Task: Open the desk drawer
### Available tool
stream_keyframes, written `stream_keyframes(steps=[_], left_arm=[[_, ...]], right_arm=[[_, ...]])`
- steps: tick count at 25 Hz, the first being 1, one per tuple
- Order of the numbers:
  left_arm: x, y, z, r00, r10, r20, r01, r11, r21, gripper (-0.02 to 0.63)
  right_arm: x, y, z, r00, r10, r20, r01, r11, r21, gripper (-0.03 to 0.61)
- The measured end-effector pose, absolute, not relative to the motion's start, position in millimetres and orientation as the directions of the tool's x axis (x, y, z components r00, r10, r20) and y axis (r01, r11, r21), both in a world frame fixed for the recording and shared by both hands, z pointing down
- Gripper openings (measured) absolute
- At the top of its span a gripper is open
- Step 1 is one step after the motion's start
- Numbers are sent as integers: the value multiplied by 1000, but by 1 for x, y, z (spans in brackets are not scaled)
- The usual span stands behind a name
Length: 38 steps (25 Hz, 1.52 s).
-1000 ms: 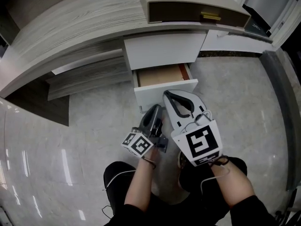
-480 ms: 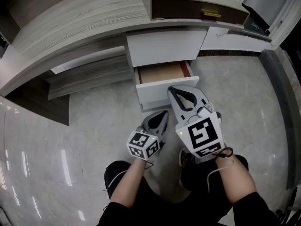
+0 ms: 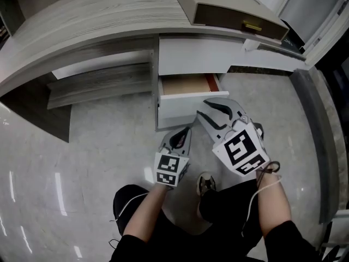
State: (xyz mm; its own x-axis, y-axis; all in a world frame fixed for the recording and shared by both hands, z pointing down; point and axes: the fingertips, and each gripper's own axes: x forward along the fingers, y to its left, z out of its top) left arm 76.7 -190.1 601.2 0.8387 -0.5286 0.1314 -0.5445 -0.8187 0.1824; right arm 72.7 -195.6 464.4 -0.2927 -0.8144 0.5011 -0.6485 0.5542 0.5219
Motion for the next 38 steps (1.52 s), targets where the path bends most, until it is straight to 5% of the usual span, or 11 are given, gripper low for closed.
stream_keyframes(steps=[2,17,27,38], left_arm=[[79,-188,601,844,-521,129,-537,-823,188,5],[76,-186,613,854,-497,154,-520,-829,205,5],[76,-185,612,858,-492,151,-514,-835,200,5],[76,-182,614,859,-488,156,-512,-834,207,5]], right_arm=[[71,-193,466,-292,-780,553,-596,601,533,121],[106,-218,469,-55,-614,787,-208,778,592,121],[118,-230,495,-39,-449,893,-190,880,435,105],[116,-223,506,-28,-445,895,-180,883,433,89]])
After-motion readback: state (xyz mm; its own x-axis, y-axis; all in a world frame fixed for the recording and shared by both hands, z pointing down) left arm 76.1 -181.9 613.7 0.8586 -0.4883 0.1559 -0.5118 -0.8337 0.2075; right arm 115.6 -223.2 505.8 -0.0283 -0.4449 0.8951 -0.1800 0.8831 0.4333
